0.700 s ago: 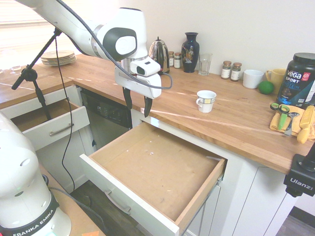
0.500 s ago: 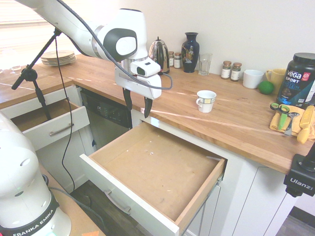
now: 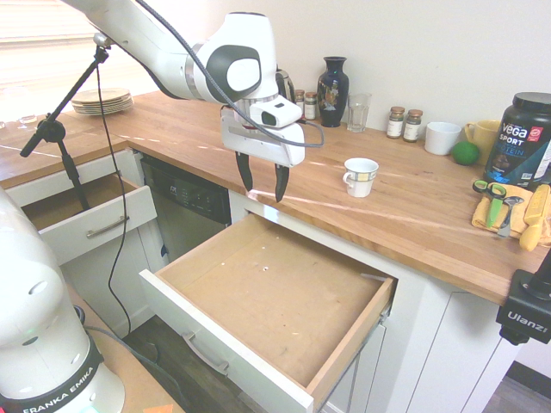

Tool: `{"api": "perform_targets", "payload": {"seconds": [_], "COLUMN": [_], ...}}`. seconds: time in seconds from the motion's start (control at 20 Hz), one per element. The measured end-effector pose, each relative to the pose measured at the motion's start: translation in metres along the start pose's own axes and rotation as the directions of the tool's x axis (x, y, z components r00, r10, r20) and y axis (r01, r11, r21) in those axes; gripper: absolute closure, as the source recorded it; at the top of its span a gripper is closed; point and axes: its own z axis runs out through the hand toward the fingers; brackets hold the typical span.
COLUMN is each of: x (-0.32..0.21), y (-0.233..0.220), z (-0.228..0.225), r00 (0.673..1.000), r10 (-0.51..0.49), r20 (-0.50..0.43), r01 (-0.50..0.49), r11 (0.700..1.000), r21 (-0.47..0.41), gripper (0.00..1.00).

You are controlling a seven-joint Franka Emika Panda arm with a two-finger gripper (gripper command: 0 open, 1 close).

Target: Put cup in the drawer

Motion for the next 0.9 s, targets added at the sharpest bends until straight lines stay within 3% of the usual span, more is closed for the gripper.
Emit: {"api": "perform_targets", "payload": {"seconds": [0.55, 0.9], "x": [0.081, 0.115], "y": [-0.041, -0.074], "z": [-0.033, -0.046], "r00": [0.999, 0.997], "r10": [0.030, 0.059], "r20": [-0.021, 0.051], "r01": [-0.030, -0.059], "r11": [0.999, 0.998], "r21": [-0.013, 0.009], "gripper": [0.00, 0.00]}}
